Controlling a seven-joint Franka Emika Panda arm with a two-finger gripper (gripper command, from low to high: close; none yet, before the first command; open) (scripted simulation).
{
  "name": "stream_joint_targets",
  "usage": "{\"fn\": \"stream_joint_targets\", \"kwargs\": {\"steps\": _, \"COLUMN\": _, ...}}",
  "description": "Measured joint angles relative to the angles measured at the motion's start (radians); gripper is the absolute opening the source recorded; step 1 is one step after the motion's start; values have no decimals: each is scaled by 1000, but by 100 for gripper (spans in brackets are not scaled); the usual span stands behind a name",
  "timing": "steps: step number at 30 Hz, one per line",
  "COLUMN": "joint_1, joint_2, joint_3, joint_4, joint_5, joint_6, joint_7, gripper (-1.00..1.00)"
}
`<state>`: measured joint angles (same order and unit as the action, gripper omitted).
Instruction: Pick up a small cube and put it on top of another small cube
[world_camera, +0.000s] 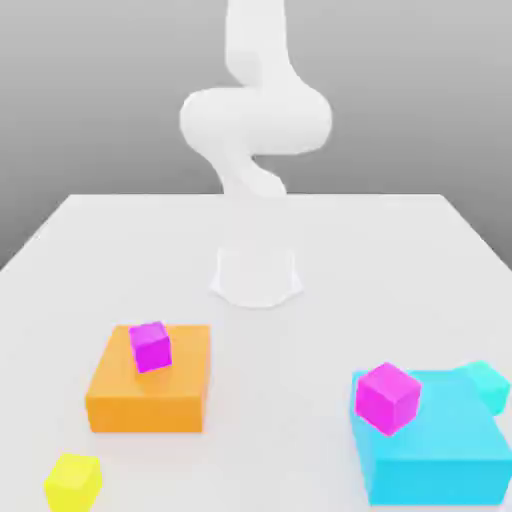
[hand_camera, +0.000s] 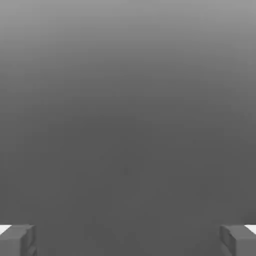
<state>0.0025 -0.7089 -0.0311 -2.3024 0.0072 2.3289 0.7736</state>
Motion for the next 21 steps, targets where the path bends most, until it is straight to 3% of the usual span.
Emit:
{"fn": "stream_joint_targets", "kwargs": {"steps": 13, "joint_1": -3, "joint_2": 476, "joint_3": -163, "joint_4": -13, "joint_5": 79, "joint_6": 151, "joint_7": -168, "gripper": 0}}
{"fn": "stream_joint_targets", "kwargs": {"steps": 21, "joint_1": -68, "joint_2": 768, "joint_3": -210, "joint_4": -20, "joint_5": 157, "joint_6": 241, "joint_7": -291, "gripper": 0}}
